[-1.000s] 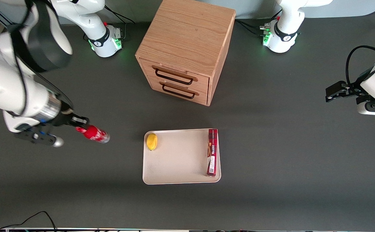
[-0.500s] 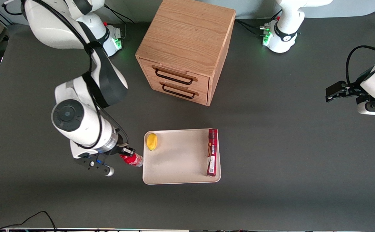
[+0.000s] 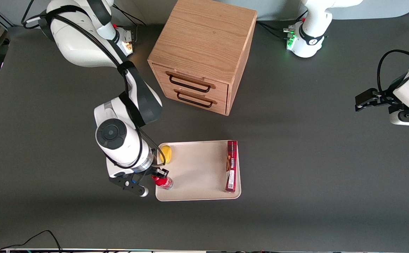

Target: Place coke bottle on tray

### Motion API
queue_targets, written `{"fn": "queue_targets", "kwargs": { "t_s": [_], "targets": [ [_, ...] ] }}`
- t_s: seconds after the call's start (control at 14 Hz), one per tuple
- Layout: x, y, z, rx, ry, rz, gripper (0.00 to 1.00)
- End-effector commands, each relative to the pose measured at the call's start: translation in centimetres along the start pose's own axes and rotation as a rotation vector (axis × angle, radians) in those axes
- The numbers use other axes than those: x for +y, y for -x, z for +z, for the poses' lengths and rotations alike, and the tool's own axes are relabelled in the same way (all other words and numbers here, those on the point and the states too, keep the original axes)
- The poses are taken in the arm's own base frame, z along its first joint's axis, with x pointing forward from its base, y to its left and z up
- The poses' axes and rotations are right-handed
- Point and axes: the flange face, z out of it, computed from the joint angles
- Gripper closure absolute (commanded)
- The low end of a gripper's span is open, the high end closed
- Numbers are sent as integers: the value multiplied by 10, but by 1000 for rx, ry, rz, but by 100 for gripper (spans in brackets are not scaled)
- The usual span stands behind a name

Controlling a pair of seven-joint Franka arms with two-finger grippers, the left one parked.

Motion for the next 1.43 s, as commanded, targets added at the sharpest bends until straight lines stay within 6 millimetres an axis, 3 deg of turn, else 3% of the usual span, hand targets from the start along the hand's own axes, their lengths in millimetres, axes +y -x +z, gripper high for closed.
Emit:
{"fn": "queue_targets", "kwargs": {
  "t_s": [0.0, 0.14, 0.43, 0.57, 0.71, 0.93, 1.07, 1.21, 1.36],
  "targets": [
    [-8, -1, 15, 58, 30, 34, 100],
    [-9, 1, 27, 66, 41, 39, 100],
    [-10, 2, 30, 64, 37, 47, 98],
    [-6, -2, 30, 64, 38, 47, 1],
    [-4, -6, 23, 67, 32, 43, 0],
    [12, -14, -8, 35, 56, 2, 0],
    [38, -18, -44, -49, 83, -68, 0],
    [78, -26, -87, -93, 66, -103, 0],
    [124, -19, -119, -108, 80, -157, 0]
  ]
}}
